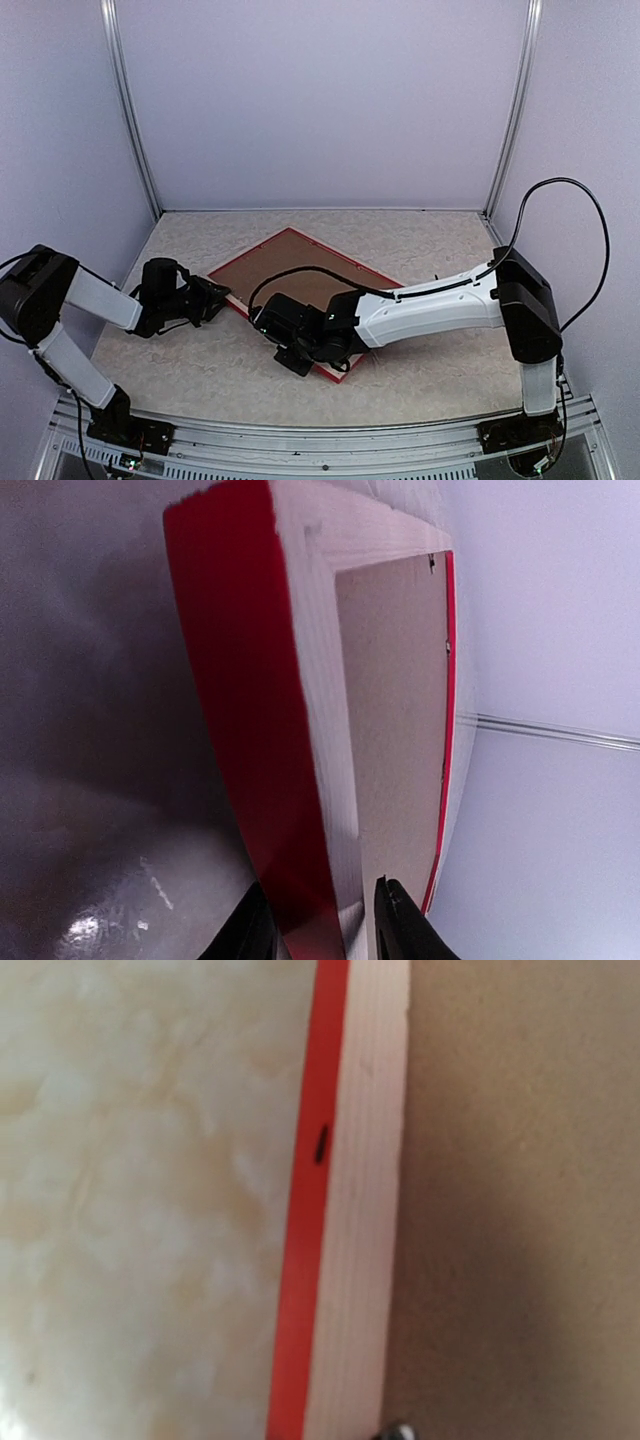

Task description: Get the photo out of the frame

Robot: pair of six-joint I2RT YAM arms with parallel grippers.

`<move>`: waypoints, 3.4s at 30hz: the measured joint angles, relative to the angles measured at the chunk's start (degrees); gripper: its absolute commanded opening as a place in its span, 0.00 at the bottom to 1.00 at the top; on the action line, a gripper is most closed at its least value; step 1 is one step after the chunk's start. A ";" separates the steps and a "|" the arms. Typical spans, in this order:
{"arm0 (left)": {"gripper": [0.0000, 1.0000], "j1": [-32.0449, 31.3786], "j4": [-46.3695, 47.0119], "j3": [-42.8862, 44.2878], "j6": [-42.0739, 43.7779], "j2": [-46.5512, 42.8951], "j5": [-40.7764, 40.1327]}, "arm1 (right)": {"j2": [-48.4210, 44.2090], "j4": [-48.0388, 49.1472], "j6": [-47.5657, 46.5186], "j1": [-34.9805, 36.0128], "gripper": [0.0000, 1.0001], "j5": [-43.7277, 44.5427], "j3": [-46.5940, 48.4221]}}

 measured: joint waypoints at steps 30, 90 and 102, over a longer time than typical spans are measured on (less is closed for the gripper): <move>0.71 -3.13 -30.34 25.75 42.29 -3.78 -27.65 | -35.15 0.81 27.93 -16.79 0.66 -10.88 -34.67; 0.68 -25.38 -53.72 15.78 30.82 -7.85 -26.71 | -21.88 10.27 10.73 -39.60 0.55 -20.63 -31.32; 0.71 -21.20 -49.20 23.19 37.64 -9.92 -31.08 | -37.03 7.98 7.34 -43.25 0.59 -17.25 -32.33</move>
